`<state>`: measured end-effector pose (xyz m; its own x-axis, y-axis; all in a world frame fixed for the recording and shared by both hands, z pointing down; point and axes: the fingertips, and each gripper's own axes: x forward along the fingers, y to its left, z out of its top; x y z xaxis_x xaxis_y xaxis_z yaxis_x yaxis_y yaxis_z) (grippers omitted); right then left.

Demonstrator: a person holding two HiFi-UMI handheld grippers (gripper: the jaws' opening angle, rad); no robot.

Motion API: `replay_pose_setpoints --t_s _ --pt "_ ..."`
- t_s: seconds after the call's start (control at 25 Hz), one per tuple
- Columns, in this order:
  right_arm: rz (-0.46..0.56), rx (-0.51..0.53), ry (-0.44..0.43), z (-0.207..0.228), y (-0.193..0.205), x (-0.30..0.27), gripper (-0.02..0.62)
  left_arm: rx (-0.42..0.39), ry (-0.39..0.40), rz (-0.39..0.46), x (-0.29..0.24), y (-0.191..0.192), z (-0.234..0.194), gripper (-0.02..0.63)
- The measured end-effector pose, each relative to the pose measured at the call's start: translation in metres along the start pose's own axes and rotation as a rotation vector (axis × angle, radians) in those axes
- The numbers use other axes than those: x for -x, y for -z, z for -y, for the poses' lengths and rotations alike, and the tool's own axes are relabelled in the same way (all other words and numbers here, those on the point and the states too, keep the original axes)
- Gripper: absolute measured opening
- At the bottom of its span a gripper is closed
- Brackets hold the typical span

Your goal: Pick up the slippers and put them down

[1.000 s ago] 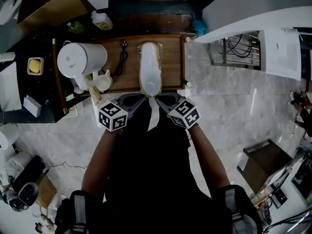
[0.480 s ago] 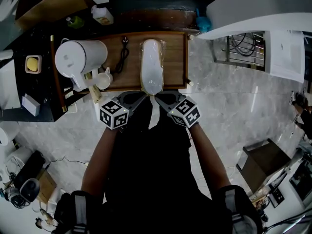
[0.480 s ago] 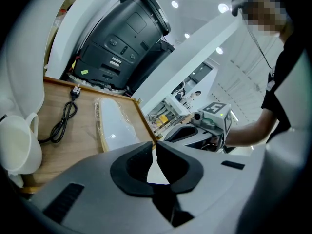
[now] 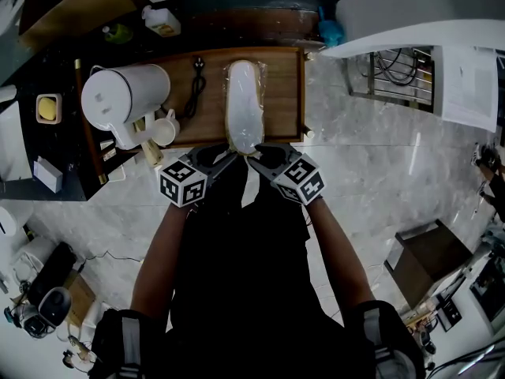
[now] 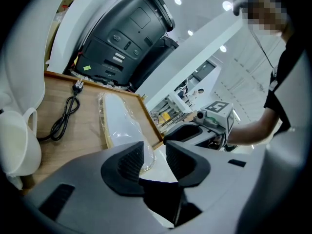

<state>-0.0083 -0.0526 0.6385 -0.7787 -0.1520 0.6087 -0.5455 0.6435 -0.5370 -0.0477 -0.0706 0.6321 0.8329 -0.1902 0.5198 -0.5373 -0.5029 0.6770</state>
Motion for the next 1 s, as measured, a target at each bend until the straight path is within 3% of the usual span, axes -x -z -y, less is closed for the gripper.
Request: replay_pose_setpoints --t_s 0.12,0.52,1.0 --pt "-0.001 0.001 0.025 0.007 0.0 -0.001 0.177 0.005 -0.007 -0.004 -0.003 -0.001 -0.004 0.155" --pt "0.021 -0.042 0.097 0.033 0.005 -0.002 0.268 0.012 -0.033 -0.015 -0.011 0.002 -0.017 0.214" --pt "0.04 -0.077 0.146 0.049 0.012 -0.011 0.322 0.03 -0.04 -0.029 -0.021 0.011 -0.033 0.229"
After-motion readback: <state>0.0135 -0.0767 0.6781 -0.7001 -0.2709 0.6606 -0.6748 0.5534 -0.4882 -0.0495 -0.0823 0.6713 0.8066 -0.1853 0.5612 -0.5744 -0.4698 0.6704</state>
